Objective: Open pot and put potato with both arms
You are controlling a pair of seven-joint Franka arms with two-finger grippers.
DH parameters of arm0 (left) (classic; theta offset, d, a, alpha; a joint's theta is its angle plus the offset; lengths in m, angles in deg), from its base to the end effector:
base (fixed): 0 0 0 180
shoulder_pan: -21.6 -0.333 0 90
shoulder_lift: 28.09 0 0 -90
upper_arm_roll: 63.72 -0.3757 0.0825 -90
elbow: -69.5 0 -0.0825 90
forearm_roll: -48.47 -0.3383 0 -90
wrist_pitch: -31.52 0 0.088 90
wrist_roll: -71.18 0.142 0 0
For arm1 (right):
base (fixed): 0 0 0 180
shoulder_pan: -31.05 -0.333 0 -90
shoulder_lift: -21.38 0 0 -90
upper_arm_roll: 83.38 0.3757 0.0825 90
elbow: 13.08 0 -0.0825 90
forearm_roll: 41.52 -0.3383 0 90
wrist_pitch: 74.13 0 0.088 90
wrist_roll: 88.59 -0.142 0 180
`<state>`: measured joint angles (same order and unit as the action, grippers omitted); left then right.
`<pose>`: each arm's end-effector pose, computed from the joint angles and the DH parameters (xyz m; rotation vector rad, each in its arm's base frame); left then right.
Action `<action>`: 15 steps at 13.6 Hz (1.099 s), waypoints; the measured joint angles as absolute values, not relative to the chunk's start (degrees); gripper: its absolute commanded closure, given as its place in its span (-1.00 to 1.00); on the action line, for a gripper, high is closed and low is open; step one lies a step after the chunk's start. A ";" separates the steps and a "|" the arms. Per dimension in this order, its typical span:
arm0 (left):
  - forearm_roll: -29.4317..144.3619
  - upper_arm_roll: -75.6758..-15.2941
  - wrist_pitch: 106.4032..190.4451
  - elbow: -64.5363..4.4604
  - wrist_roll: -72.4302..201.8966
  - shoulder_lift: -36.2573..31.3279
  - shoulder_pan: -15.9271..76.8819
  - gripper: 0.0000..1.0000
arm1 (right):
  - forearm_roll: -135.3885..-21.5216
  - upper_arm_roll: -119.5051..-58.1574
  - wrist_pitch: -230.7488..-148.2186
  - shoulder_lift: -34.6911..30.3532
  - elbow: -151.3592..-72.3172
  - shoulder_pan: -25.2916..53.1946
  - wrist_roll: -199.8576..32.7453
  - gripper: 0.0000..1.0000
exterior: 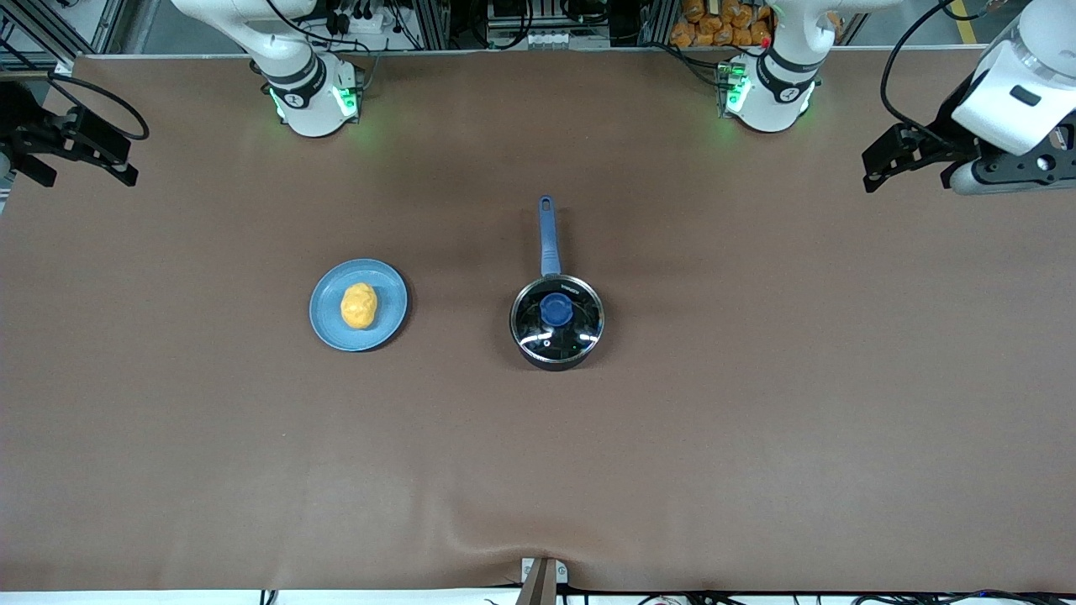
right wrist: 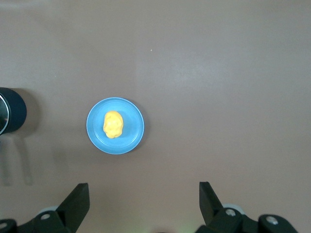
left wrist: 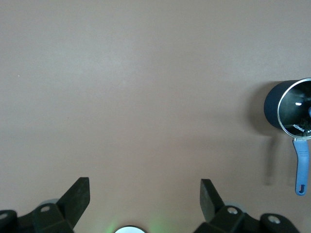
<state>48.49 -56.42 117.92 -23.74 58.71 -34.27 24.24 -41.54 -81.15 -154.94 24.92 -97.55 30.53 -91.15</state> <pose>0.4542 -0.0840 0.6717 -3.1253 -0.0703 0.0150 0.4673 0.0234 0.7057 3.1394 0.0052 -0.0032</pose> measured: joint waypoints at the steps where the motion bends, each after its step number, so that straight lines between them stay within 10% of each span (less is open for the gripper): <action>1: 48.49 -56.42 117.40 -23.46 58.81 -34.27 24.23 -1.00 | -41.54 -81.18 -154.61 24.91 -97.55 30.53 -91.15 -1.00; 15: 48.49 -56.45 115.88 -23.24 59.97 -32.66 23.83 -1.00 | -41.54 -81.27 -154.00 24.89 -97.55 30.53 -91.15 -1.00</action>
<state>48.49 -56.45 115.88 -23.24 59.97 -32.66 23.83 -41.54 -81.27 -154.00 24.89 -97.55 30.53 -91.15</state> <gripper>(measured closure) 0.000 0.000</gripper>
